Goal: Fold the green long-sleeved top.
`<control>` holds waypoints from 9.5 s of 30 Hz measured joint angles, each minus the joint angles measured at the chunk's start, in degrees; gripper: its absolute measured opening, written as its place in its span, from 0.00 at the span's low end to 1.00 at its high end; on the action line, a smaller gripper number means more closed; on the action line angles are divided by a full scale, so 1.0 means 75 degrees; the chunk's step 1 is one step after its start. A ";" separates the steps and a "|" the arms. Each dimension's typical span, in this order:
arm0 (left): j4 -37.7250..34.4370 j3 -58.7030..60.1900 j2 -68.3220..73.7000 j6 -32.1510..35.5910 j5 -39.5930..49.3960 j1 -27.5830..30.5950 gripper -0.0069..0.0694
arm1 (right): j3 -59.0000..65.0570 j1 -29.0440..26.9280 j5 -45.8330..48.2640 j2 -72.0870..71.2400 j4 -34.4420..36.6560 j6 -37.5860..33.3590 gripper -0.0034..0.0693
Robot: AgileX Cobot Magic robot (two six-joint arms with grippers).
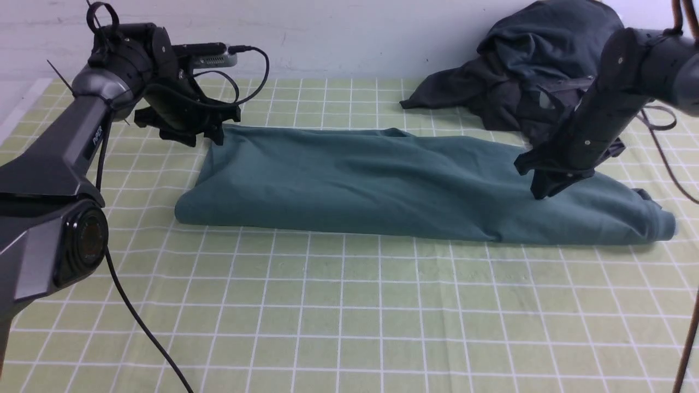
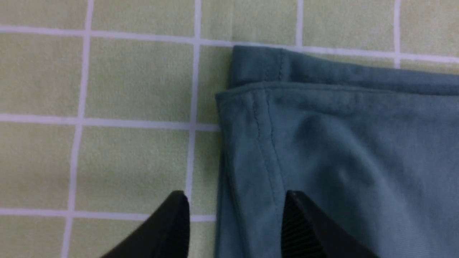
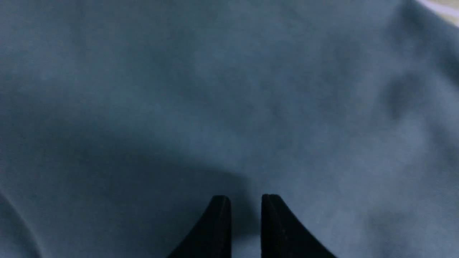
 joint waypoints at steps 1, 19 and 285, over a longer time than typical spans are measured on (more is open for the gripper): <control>-0.0019 0.0000 0.0048 -0.0062 0.0000 0.0000 0.48 | 0.0000 0.0000 -0.0020 0.0030 0.0071 -0.0066 0.20; 0.0046 -0.0115 0.0173 0.1067 -0.0093 -0.0138 0.10 | 0.0008 0.0000 -0.0255 0.0107 0.0119 -0.0215 0.18; -0.2233 1.7624 -1.8958 0.5319 -0.3609 0.0097 0.17 | 0.7258 0.0278 -0.8543 -1.0001 0.2577 -0.3964 0.04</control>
